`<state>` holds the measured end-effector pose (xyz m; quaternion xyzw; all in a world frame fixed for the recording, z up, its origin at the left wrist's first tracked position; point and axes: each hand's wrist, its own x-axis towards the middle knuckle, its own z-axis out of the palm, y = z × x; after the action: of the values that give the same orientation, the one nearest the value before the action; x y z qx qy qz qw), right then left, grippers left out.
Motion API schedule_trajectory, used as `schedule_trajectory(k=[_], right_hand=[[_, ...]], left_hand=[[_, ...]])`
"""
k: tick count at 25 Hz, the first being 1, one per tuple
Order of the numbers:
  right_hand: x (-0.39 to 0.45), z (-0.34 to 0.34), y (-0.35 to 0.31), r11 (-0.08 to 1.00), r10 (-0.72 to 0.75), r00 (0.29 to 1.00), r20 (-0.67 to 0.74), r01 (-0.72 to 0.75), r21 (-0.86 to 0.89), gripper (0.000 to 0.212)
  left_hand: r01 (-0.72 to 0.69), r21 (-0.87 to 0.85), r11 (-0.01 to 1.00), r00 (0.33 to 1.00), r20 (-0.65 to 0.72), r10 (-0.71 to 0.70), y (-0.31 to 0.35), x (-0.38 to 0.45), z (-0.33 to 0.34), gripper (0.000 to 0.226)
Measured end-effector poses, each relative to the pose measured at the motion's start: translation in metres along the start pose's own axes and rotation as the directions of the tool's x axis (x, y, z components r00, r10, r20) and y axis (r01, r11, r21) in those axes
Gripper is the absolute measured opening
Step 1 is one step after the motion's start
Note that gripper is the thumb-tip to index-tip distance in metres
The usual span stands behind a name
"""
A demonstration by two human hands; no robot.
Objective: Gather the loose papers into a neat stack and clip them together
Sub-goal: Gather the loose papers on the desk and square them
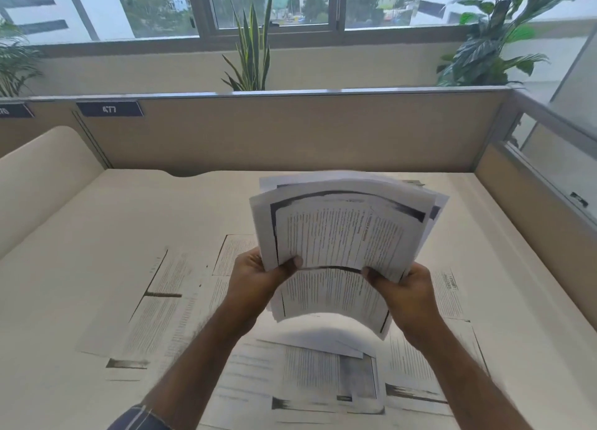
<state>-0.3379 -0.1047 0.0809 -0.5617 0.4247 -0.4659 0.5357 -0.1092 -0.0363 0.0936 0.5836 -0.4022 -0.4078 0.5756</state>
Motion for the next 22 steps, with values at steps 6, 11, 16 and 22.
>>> schedule_trajectory(k=[6,11,16,22], right_hand=[[-0.014,0.021,0.034,0.991,0.131,0.989,-0.065,-0.133,-0.017,0.02],[-0.018,0.036,0.052,0.969,0.244,0.97,-0.025,-0.244,-0.041,0.018],[-0.001,0.051,0.059,0.976,0.198,0.977,-0.081,-0.204,-0.071,0.024],[0.011,0.071,0.099,0.937,0.287,0.945,-0.158,-0.311,-0.158,0.032]], left_hand=[[0.154,0.12,0.981,0.987,0.025,-0.158,-0.042,-0.01,0.001,0.022],[0.189,0.143,0.972,0.981,0.023,-0.194,-0.051,-0.001,-0.013,0.027],[0.175,0.202,0.964,0.983,-0.092,-0.159,-0.067,0.021,-0.021,0.031],[0.352,0.804,0.479,0.928,-0.232,-0.292,-0.099,0.055,-0.006,0.048]])
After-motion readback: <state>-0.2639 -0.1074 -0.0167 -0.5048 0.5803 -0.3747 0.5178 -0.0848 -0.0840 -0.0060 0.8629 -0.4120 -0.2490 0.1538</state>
